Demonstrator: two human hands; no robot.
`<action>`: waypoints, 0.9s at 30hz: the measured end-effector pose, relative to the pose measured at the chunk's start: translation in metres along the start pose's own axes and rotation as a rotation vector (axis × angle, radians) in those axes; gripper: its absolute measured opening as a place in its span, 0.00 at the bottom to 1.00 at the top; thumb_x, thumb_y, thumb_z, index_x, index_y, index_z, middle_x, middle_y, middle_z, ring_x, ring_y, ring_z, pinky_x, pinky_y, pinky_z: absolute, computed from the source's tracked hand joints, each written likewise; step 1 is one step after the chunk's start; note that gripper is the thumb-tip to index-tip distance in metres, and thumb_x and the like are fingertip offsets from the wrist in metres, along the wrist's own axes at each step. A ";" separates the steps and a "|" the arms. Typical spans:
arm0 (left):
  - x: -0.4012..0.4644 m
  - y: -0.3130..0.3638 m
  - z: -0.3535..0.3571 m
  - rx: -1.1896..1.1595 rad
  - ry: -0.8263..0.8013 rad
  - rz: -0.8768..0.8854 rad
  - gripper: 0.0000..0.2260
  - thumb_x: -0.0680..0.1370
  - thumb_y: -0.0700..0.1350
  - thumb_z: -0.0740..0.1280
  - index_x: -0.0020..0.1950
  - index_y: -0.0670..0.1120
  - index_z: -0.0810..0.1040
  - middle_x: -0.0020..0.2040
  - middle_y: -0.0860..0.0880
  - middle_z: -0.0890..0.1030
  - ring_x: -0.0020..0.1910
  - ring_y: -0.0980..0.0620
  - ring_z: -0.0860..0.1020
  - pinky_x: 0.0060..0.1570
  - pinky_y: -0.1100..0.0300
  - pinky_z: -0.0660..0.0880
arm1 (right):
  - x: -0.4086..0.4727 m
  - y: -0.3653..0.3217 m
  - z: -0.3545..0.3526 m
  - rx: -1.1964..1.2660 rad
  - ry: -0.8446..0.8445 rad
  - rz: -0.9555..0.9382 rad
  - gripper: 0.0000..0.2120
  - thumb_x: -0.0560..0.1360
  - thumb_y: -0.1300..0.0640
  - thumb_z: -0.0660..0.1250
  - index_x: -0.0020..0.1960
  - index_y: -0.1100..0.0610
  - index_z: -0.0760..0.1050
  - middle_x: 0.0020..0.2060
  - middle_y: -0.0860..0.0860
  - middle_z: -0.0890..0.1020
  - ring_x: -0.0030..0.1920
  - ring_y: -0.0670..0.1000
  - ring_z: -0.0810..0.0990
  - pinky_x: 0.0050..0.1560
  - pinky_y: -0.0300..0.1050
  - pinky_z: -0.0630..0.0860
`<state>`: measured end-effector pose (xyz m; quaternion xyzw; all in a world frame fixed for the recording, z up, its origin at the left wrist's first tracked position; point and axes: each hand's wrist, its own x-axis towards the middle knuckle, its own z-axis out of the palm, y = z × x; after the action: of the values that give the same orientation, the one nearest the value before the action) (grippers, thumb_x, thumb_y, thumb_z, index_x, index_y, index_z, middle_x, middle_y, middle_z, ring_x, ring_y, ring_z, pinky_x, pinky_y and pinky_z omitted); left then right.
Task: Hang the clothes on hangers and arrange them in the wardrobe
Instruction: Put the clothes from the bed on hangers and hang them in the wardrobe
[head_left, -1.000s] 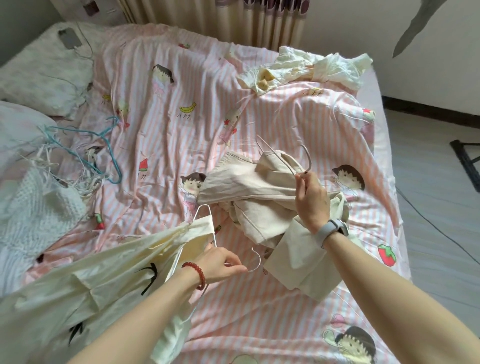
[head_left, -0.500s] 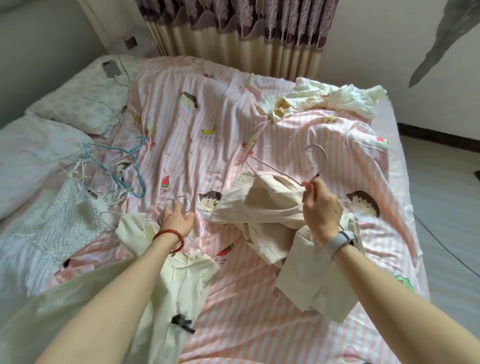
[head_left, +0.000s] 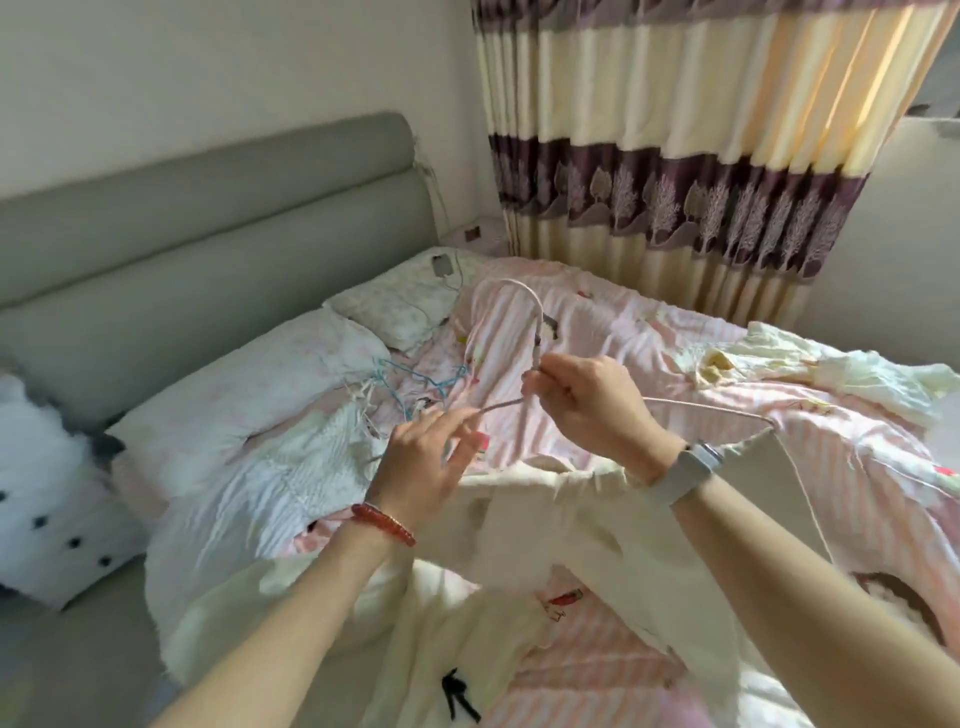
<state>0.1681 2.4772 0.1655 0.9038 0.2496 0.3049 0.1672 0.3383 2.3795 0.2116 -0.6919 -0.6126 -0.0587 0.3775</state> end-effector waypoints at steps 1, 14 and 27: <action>-0.012 -0.003 -0.021 -0.034 0.035 -0.067 0.16 0.78 0.52 0.60 0.49 0.42 0.81 0.41 0.44 0.82 0.42 0.44 0.80 0.43 0.58 0.71 | 0.009 -0.021 0.004 0.042 -0.051 -0.037 0.14 0.75 0.57 0.61 0.34 0.64 0.72 0.26 0.59 0.78 0.29 0.63 0.76 0.31 0.50 0.72; -0.294 -0.019 -0.242 0.000 0.461 -0.621 0.16 0.76 0.36 0.64 0.34 0.55 0.76 0.30 0.62 0.78 0.30 0.63 0.73 0.31 0.73 0.65 | -0.003 -0.329 0.095 0.621 -0.977 -0.463 0.12 0.78 0.57 0.60 0.43 0.63 0.77 0.27 0.54 0.79 0.18 0.42 0.66 0.21 0.30 0.61; -0.533 0.087 -0.303 1.046 0.799 -0.663 0.12 0.75 0.51 0.63 0.54 0.47 0.74 0.50 0.45 0.78 0.50 0.47 0.73 0.52 0.54 0.67 | -0.141 -0.563 0.110 0.811 -1.008 -0.910 0.11 0.80 0.59 0.55 0.41 0.56 0.73 0.25 0.48 0.70 0.23 0.39 0.69 0.31 0.28 0.66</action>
<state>-0.3618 2.1564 0.1854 0.5625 0.6643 0.3856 -0.3061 -0.2396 2.3118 0.3109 -0.1249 -0.9063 0.3411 0.2160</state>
